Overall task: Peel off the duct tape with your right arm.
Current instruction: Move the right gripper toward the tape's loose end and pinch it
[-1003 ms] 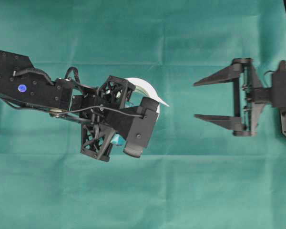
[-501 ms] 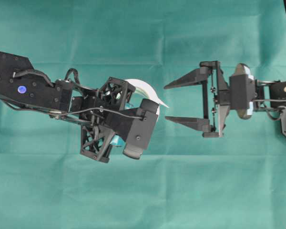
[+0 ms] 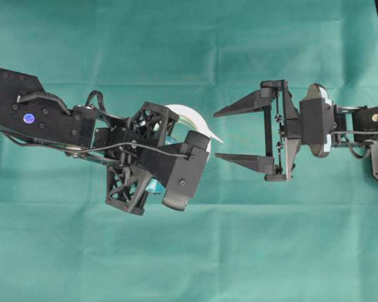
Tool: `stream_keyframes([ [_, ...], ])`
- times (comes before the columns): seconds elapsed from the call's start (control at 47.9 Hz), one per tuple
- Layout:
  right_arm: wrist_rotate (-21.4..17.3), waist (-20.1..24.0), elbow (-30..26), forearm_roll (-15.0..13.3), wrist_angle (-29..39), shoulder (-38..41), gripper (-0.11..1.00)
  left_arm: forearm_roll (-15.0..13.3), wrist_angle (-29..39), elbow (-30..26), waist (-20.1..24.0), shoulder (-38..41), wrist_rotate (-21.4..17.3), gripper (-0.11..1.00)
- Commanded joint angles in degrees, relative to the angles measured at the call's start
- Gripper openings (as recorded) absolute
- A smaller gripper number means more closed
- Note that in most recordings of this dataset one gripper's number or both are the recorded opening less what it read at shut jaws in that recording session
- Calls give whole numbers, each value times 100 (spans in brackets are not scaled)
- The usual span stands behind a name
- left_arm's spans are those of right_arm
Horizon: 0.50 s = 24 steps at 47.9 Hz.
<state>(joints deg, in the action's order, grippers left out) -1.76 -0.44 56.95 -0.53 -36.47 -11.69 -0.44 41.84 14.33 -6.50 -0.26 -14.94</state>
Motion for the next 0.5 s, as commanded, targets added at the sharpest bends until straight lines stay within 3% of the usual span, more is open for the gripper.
stream_keyframes([
  [0.0, -9, 0, -114, 0, -70, -44, 83, 18, -44, -185, -9, -193, -9, 23],
  [0.355, -9, 0, -237, 0, -70, 88, 80, 18, -44, -185, -18, -193, -9, 23],
  [0.481, 0, 0, -299, 0, -70, 149, 71, 18, -44, -185, -44, -193, -9, 23],
])
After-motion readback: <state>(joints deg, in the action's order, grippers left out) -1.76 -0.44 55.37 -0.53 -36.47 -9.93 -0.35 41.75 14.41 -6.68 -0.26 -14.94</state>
